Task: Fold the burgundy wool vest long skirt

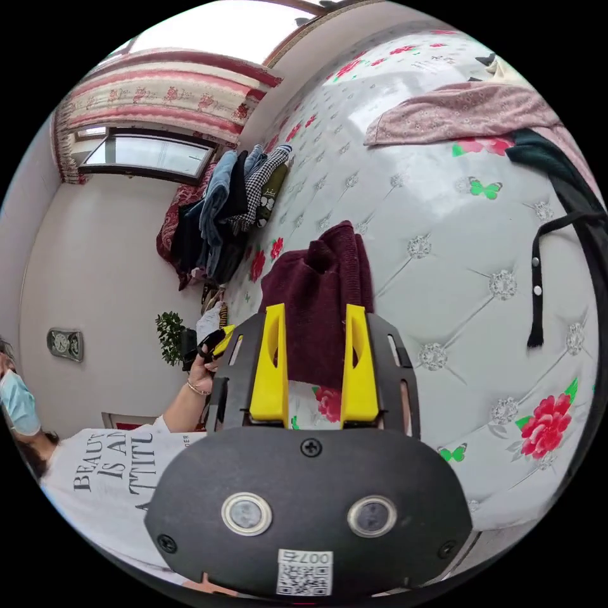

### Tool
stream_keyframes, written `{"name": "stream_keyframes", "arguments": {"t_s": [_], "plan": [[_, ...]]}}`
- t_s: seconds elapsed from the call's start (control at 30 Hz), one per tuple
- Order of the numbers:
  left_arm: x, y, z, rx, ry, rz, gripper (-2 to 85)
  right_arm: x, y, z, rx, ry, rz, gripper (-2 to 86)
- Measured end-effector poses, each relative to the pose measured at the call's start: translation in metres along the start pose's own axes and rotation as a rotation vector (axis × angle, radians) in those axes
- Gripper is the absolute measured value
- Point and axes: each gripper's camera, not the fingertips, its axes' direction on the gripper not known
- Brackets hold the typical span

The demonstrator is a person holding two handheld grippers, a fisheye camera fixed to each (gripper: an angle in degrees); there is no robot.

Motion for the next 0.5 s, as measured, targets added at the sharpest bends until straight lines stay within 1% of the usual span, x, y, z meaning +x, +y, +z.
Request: {"name": "stream_keyframes", "arguments": {"t_s": [0.03, 0.13, 0.23, 0.3, 0.4, 0.5], "plan": [[-0.003, 0.007, 0.004, -0.018, 0.002, 0.005, 12.4, 0.002, 0.008, 0.004, -0.015, 0.011, 0.006, 10.6], [-0.013, 0.034, 0.035, -0.141, 0.020, 0.029, 13.8, 0.011, 0.041, 0.036, -0.141, 0.007, 0.076, 11.2], [-0.014, 0.045, 0.076, -0.238, 0.007, 0.061, 13.9, 0.012, 0.056, 0.076, -0.207, -0.054, 0.163, 10.8], [-0.012, 0.039, 0.107, -0.292, -0.050, 0.072, 13.0, 0.004, 0.052, 0.105, -0.190, -0.115, 0.224, 9.1], [0.001, 0.016, 0.138, -0.348, -0.148, 0.136, 11.4, -0.008, 0.032, 0.132, -0.167, -0.117, 0.271, 7.6], [0.017, -0.022, 0.157, -0.299, -0.248, 0.224, 11.0, -0.019, 0.000, 0.147, -0.068, -0.145, 0.267, 6.8]]}}
